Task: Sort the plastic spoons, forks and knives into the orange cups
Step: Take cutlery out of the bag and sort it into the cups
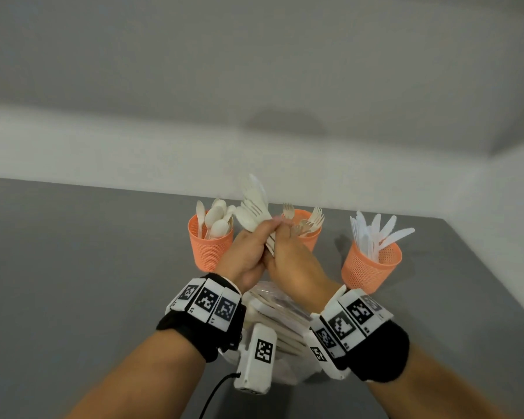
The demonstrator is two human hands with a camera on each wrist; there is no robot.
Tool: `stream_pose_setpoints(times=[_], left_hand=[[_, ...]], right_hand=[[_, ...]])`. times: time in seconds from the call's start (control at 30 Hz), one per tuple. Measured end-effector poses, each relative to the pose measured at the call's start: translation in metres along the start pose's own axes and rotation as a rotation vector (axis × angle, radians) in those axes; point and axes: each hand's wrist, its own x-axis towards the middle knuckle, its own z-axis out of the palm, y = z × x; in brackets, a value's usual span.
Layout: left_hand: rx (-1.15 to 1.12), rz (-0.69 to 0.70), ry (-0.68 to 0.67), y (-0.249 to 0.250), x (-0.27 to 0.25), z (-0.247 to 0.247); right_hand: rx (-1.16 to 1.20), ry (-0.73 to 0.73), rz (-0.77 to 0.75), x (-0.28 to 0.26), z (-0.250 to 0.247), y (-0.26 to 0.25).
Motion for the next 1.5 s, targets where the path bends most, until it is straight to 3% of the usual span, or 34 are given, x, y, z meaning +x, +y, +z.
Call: stream_pose_setpoints(times=[0.17, 0.37, 0.43, 0.57, 0.63, 0.77, 0.9, 1.07, 1.33, 1.5], left_hand=[[-0.135, -0.01, 0.066, 0.006, 0.002, -0.008], [-0.119, 0.003, 0.102, 0.006, 0.005, -0.013], [-0.133, 0.003, 0.093, 0.008, 0.006, -0.012], [-0.132, -0.026, 0.011, 0.013, 0.004, -0.008], [-0.078, -0.04, -0.029, 0.014, 0.002, -0.005], [-0.029, -0.074, -0.121, 0.013, -0.001, -0.001], [0.03, -0.071, -0.124, 0.011, -0.002, 0.0], [0.046, -0.081, -0.116, 0.009, -0.001, 0.0], [0.004, -0.252, -0.197, 0.011, -0.001, 0.002], [-0.04, -0.169, -0.182, 0.006, 0.002, 0.012]], right_hand=[[-0.099, -0.135, -0.125, -0.002, -0.009, 0.007], [-0.162, -0.273, -0.152, 0.004, -0.026, 0.006], [-0.03, -0.164, -0.183, 0.011, -0.03, 0.009], [0.268, 0.214, -0.089, 0.03, -0.043, 0.017], [0.339, 0.286, -0.096, 0.035, -0.049, 0.014], [0.459, 0.294, -0.062, 0.041, -0.05, 0.009], [0.551, 0.286, 0.03, 0.044, -0.045, 0.01], [0.692, 0.141, 0.092, 0.038, -0.048, 0.01], [0.514, 0.05, 0.11, 0.034, -0.045, 0.024], [0.455, 0.053, 0.052, 0.03, -0.044, 0.024]])
